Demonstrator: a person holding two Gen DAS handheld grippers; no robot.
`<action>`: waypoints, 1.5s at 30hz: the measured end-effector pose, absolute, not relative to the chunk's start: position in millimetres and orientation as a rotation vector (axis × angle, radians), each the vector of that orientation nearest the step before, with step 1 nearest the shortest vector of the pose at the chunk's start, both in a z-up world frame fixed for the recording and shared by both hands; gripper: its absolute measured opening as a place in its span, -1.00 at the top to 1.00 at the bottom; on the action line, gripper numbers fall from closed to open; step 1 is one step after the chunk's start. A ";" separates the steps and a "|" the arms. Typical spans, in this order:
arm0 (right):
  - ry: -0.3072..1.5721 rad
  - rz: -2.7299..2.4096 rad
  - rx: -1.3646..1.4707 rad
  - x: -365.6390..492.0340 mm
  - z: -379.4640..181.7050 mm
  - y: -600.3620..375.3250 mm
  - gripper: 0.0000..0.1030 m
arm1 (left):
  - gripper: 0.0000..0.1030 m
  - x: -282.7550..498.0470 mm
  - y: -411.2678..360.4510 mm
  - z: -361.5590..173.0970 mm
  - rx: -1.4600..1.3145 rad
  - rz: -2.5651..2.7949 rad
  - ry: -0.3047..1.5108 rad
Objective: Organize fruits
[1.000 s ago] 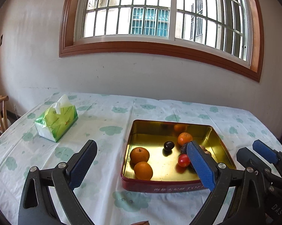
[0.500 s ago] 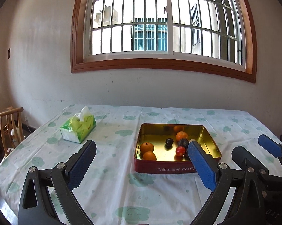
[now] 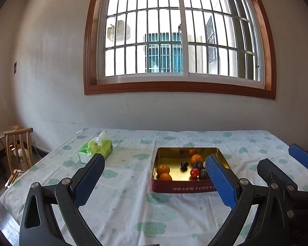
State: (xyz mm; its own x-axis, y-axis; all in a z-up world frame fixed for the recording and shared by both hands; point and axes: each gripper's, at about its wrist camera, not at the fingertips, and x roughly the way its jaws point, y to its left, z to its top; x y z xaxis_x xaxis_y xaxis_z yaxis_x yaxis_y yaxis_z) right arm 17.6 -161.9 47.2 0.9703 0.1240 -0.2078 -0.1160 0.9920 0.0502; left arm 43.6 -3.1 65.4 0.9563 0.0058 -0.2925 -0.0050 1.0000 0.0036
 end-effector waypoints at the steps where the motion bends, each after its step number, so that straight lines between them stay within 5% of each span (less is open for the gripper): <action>1: 0.206 0.120 0.036 16.0 48.7 -161.5 -0.87 | -0.92 42.3 -2.4 66.3 0.002 0.006 0.293; 45: 0.192 0.136 0.000 8.9 54.3 -149.0 -0.98 | -0.94 38.9 6.2 59.4 0.001 0.031 0.295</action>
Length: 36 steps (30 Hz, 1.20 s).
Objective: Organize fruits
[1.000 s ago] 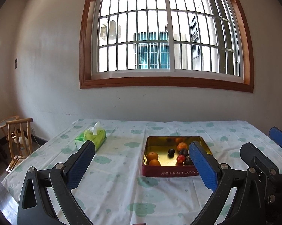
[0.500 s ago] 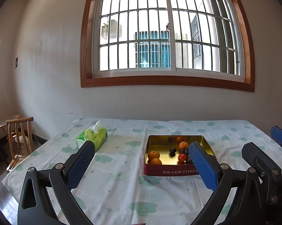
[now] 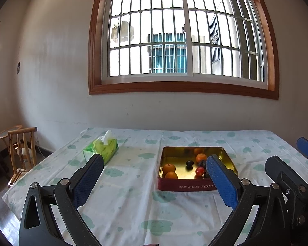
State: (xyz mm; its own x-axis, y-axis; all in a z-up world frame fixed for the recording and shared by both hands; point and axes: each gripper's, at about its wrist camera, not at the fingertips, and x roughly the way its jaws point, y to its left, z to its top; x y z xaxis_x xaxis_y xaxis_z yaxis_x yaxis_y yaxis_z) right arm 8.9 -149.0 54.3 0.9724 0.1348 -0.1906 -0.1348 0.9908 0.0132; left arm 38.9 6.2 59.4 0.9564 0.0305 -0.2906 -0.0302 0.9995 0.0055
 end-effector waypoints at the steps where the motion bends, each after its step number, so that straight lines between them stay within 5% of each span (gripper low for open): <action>1: 0.192 0.136 -0.001 8.4 54.3 -148.5 -0.98 | -0.94 38.6 6.8 58.9 0.001 0.031 0.295; 36: 0.275 0.124 0.030 40.6 34.1 -180.7 -0.98 | -0.94 72.2 -7.7 38.8 0.025 0.004 0.380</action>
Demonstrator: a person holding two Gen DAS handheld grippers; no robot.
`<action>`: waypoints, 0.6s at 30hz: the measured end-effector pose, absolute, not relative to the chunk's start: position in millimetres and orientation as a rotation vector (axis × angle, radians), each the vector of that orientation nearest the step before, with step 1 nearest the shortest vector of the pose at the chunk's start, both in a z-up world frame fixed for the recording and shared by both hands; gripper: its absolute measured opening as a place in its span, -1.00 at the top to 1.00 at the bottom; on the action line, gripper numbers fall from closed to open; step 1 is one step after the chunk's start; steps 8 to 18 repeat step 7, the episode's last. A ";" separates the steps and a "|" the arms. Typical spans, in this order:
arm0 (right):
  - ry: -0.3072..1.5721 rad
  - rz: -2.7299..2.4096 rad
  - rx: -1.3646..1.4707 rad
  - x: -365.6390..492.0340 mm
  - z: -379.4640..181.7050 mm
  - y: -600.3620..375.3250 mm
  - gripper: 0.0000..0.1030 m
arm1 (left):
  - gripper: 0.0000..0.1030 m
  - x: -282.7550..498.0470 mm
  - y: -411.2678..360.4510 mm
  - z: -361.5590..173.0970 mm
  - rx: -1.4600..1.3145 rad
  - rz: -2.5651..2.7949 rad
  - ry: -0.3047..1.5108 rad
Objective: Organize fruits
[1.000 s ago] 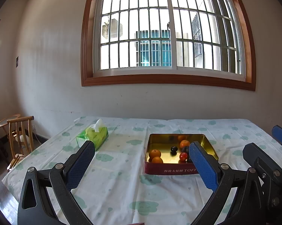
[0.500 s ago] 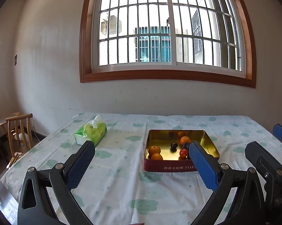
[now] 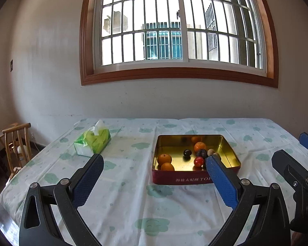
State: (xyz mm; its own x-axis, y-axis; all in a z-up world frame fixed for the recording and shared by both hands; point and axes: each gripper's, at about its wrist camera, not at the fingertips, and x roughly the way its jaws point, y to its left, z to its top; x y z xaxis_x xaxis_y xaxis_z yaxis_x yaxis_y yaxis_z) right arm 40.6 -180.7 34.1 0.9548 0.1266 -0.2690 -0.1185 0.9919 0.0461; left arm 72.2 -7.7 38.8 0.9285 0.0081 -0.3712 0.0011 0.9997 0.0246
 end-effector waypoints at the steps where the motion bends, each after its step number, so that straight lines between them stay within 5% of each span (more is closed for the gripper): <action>1: 0.291 0.115 0.031 46.8 31.4 -187.6 -0.98 | -0.94 74.5 -8.3 37.7 0.026 0.015 0.378; 7: 0.481 0.026 -0.034 108.5 -0.9 -247.3 -0.98 | -0.94 92.4 -9.7 32.5 0.032 0.026 0.416; 18: 0.481 0.026 -0.034 108.5 -0.9 -247.3 -0.98 | -0.94 92.4 -9.7 32.5 0.032 0.026 0.416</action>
